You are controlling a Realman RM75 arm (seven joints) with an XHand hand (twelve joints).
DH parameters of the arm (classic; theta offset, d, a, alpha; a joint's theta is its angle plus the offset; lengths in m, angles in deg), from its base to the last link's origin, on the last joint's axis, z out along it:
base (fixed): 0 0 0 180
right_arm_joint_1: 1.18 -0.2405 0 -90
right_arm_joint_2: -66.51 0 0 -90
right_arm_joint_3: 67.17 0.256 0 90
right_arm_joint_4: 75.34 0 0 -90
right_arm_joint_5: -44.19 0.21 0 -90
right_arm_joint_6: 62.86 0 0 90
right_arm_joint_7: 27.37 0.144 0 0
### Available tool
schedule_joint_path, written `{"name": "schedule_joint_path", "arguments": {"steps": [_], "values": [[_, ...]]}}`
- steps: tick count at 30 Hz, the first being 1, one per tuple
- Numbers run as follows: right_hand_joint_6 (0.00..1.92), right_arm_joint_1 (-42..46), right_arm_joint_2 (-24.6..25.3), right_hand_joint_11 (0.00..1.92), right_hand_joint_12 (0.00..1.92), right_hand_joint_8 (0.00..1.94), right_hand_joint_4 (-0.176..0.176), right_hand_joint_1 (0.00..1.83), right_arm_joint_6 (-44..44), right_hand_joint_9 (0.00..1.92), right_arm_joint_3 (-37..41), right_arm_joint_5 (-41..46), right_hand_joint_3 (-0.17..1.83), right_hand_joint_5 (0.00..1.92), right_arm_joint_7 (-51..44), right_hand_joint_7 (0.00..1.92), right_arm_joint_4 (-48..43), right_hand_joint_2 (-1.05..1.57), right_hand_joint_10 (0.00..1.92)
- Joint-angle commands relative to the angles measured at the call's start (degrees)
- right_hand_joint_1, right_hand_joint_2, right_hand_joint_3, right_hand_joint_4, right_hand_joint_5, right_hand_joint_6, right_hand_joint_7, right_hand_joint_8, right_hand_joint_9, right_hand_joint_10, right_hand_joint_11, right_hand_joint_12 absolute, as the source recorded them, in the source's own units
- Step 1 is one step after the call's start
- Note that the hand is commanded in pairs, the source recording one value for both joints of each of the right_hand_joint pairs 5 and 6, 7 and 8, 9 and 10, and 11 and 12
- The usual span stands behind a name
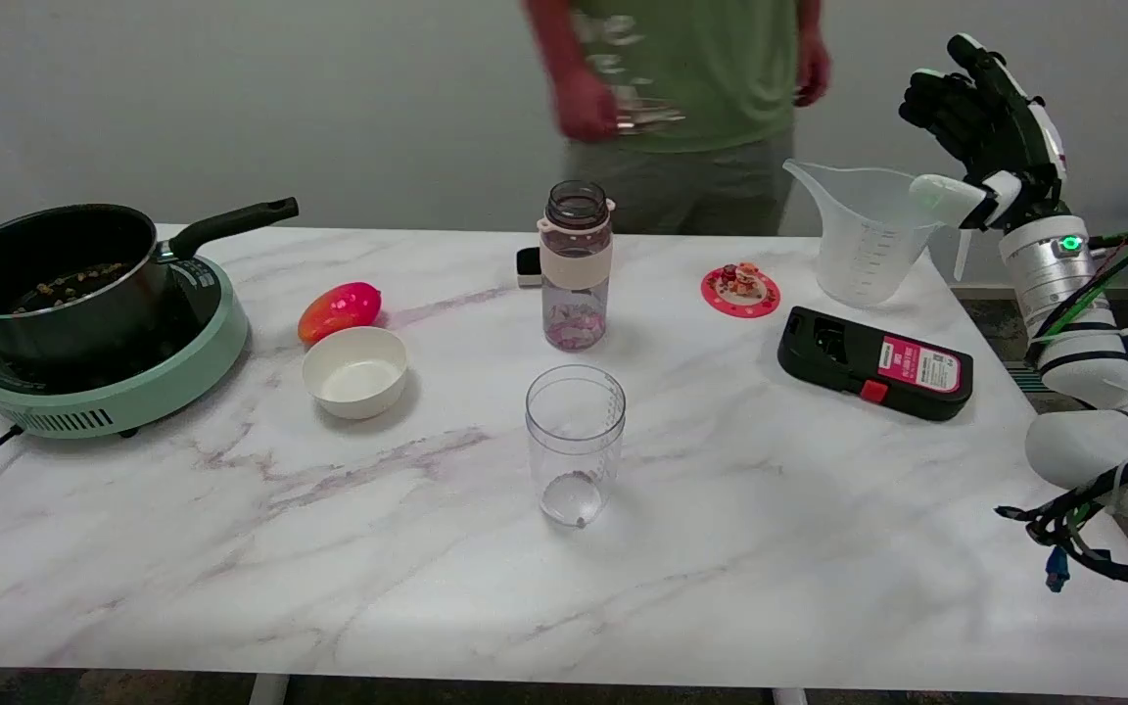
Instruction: Pick up the bottle.
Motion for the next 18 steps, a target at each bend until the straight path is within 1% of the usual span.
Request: {"name": "schedule_joint_path", "arguments": {"steps": [1,4,7,9,18], "values": [[0.25,-1.9,-1.0,0.49,0.49,0.47,0.000,1.26,3.1,0.51,0.8,-6.1,1.27,0.25,7.9,0.47,8.8,-0.66,0.51],[0.25,-1.9,-0.8,0.51,0.51,0.45,0.000,1.25,2.9,0.52,0.8,-6.1,1.28,0.25,8.3,0.45,8.4,-0.72,0.52],[0.23,-1.6,-0.7,0.52,0.52,0.45,0.000,1.25,3.2,0.52,0.7,-6.1,1.29,0.23,11.6,0.45,8.1,-0.75,0.52],[0.21,-1.1,-0.5,0.52,0.52,0.46,0.000,1.25,3.9,0.52,0.8,-6.1,1.25,0.21,13.3,0.46,8.5,-0.77,0.52],[0.17,1.1,0.1,0.52,0.52,0.46,0.000,1.25,6.4,0.52,0.9,-6.1,1.21,0.17,14.7,0.46,8.5,-0.77,0.52]]}}
